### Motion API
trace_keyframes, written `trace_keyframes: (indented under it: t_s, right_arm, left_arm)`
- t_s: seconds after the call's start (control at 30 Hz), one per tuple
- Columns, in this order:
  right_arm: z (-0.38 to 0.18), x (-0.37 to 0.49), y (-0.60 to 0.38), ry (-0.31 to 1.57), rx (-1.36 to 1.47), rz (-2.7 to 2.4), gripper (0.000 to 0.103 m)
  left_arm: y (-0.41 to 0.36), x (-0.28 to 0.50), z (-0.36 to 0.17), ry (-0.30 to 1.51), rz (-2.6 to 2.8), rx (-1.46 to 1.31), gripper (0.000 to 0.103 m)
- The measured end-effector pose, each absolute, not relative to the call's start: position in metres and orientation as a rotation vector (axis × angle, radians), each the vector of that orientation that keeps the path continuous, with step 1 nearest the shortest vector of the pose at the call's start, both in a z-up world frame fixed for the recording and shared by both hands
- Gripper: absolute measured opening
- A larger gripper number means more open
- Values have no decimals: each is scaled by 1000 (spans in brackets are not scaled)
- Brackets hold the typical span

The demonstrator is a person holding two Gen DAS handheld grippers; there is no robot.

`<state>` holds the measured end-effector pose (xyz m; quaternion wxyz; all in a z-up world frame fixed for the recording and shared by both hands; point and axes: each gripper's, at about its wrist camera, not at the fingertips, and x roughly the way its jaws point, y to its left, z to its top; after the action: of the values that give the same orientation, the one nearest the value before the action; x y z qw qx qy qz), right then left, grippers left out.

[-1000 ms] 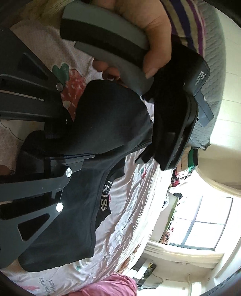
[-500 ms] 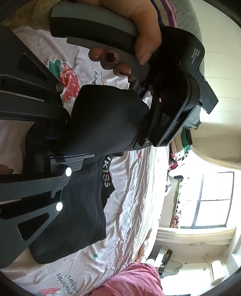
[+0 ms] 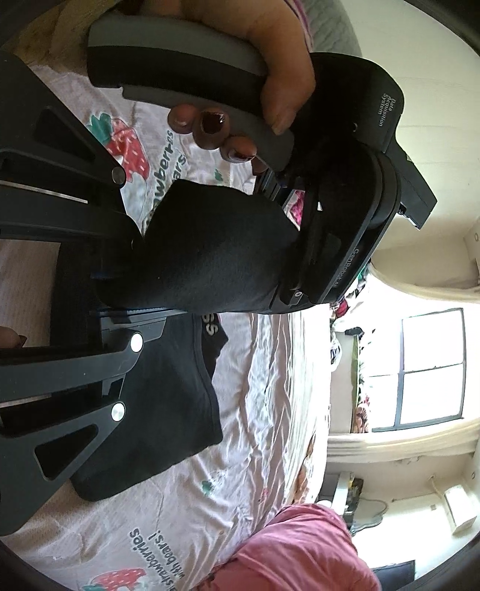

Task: Fold small clothes
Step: 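Lift the gripped edge with both tools and fold the bundle over onto itself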

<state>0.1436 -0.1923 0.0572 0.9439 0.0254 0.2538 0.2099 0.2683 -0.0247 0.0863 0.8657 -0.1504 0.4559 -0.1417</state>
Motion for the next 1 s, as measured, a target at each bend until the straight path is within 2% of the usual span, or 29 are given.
trace_keyframes:
  t_s: [1.0]
  right_arm:
    - [19, 165, -270, 642, 294, 356, 9]
  left_arm:
    - [-130, 303, 46, 1057, -316, -223, 37]
